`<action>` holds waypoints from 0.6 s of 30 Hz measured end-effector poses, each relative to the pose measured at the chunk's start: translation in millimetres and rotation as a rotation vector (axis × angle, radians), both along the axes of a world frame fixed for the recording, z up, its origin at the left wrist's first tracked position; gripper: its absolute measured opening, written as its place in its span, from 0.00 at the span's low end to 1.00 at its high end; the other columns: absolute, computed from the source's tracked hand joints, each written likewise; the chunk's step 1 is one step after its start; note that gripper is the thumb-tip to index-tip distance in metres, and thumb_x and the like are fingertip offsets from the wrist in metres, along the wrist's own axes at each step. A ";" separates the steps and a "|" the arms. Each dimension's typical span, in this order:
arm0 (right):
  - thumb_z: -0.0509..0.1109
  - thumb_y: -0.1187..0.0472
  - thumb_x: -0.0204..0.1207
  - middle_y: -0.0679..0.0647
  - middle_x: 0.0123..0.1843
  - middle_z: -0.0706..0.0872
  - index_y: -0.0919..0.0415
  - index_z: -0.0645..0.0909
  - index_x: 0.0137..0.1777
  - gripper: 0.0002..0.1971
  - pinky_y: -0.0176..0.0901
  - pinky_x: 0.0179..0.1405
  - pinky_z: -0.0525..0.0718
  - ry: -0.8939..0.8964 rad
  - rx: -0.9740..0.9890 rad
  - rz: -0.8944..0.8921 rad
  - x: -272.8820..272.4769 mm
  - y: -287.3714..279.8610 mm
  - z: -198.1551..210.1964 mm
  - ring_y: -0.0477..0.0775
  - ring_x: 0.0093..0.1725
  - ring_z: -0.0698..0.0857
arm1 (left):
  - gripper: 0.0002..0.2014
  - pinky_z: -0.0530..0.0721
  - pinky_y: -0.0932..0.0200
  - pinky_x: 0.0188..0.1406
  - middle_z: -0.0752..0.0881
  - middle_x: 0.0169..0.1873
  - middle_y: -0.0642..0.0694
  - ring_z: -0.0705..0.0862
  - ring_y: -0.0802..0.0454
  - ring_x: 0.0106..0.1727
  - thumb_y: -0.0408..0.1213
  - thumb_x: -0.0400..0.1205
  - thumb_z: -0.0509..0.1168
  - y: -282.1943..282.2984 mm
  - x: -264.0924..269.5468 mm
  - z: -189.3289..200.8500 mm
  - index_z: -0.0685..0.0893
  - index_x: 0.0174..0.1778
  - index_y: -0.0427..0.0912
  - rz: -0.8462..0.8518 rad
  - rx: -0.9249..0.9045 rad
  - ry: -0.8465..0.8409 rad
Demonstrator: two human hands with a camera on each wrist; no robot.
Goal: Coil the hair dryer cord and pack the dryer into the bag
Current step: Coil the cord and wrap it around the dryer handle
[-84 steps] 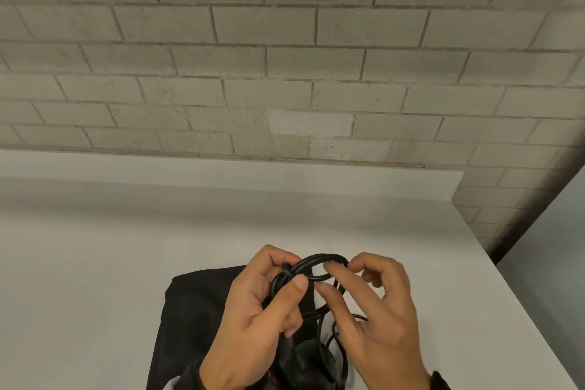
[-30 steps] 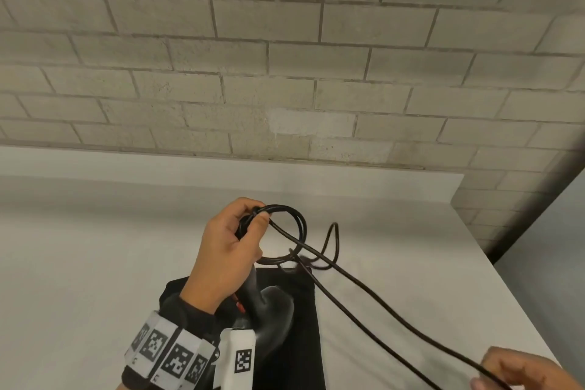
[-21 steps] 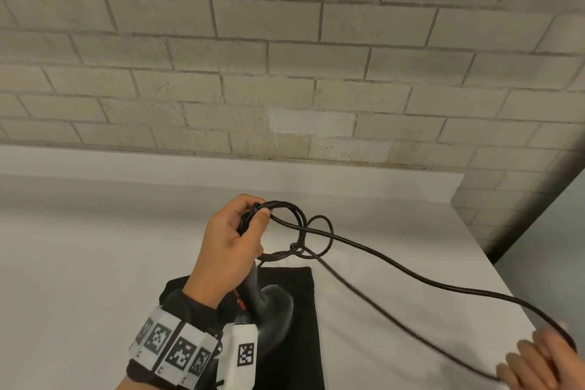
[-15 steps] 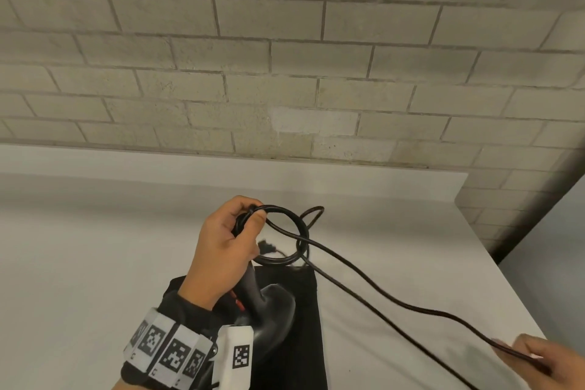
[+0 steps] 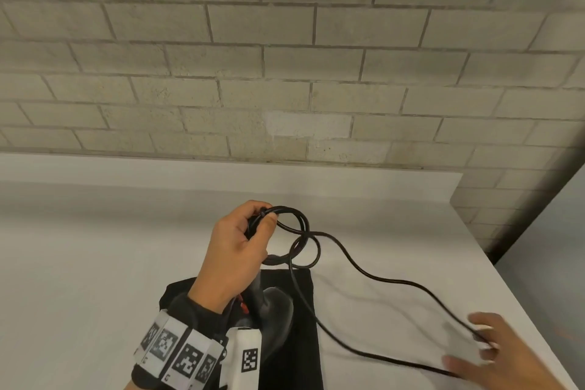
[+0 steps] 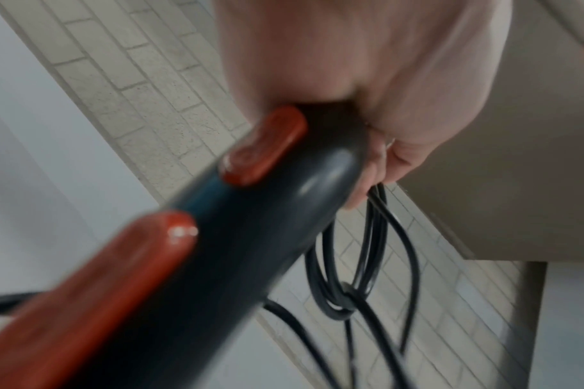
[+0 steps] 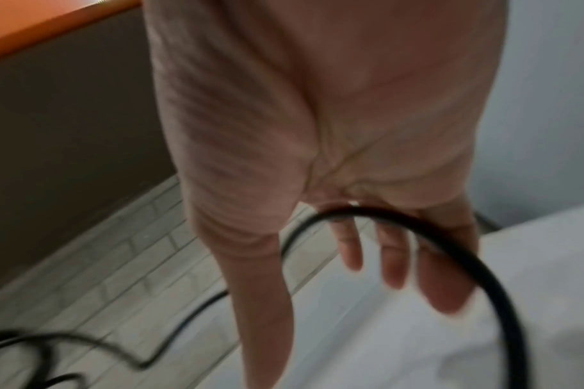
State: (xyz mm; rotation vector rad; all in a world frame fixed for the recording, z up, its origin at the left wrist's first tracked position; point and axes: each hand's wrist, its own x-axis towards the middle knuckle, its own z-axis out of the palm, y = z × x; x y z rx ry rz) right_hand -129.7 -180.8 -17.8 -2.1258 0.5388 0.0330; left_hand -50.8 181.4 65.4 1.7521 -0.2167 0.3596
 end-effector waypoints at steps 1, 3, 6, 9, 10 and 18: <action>0.92 0.57 0.38 0.65 0.61 0.79 0.53 0.78 0.60 0.45 0.46 0.57 0.81 0.066 -0.055 0.060 0.7 21.8 -1.6 0.57 0.55 0.81 | 0.07 0.75 0.65 0.23 0.77 0.20 0.55 0.74 0.58 0.22 0.33 0.86 0.64 -0.9 -0.2 0.5 0.86 0.46 0.46 -0.002 0.000 0.001; 0.89 0.50 0.46 0.59 0.67 0.74 0.53 0.72 0.71 0.50 0.50 0.70 0.68 -0.109 -0.195 0.113 0.2 67.0 7.6 0.61 0.67 0.74 | 0.07 0.75 0.66 0.23 0.77 0.19 0.55 0.73 0.59 0.21 0.33 0.86 0.64 -2.2 -0.3 0.4 0.86 0.46 0.46 0.003 -0.001 0.003; 0.76 0.44 0.61 0.39 0.56 0.78 0.44 0.76 0.57 0.24 0.31 0.59 0.71 -0.503 -0.163 0.237 -1.6 136.8 38.3 0.39 0.57 0.77 | 0.07 0.74 0.67 0.22 0.77 0.19 0.56 0.73 0.59 0.21 0.33 0.86 0.64 -2.7 -0.1 0.1 0.85 0.46 0.46 0.013 -0.008 0.008; 0.70 0.42 0.74 0.33 0.52 0.80 0.39 0.72 0.55 0.13 0.27 0.53 0.76 -0.334 0.070 0.373 12.0 191.9 49.6 0.32 0.54 0.80 | 0.06 0.73 0.65 0.22 0.76 0.18 0.56 0.71 0.60 0.20 0.33 0.86 0.64 -4.0 -1.5 0.9 0.85 0.46 0.46 -0.003 0.006 -0.007; 0.68 0.42 0.75 0.34 0.54 0.81 0.40 0.70 0.60 0.16 0.28 0.53 0.78 -0.239 0.160 0.410 17.0 204.3 52.3 0.32 0.52 0.81 | 0.06 0.73 0.62 0.23 0.76 0.19 0.56 0.71 0.60 0.21 0.33 0.86 0.64 -4.6 -2.3 1.3 0.85 0.45 0.46 -0.009 0.023 -0.020; 0.63 0.54 0.84 0.49 0.30 0.79 0.40 0.83 0.53 0.09 0.37 0.32 0.71 -0.200 0.383 0.669 -4.4 186.6 46.0 0.44 0.29 0.74 | 0.08 0.75 0.60 0.24 0.74 0.20 0.54 0.70 0.58 0.22 0.33 0.85 0.64 4.7 -0.6 0.8 0.86 0.44 0.47 0.033 -0.027 0.006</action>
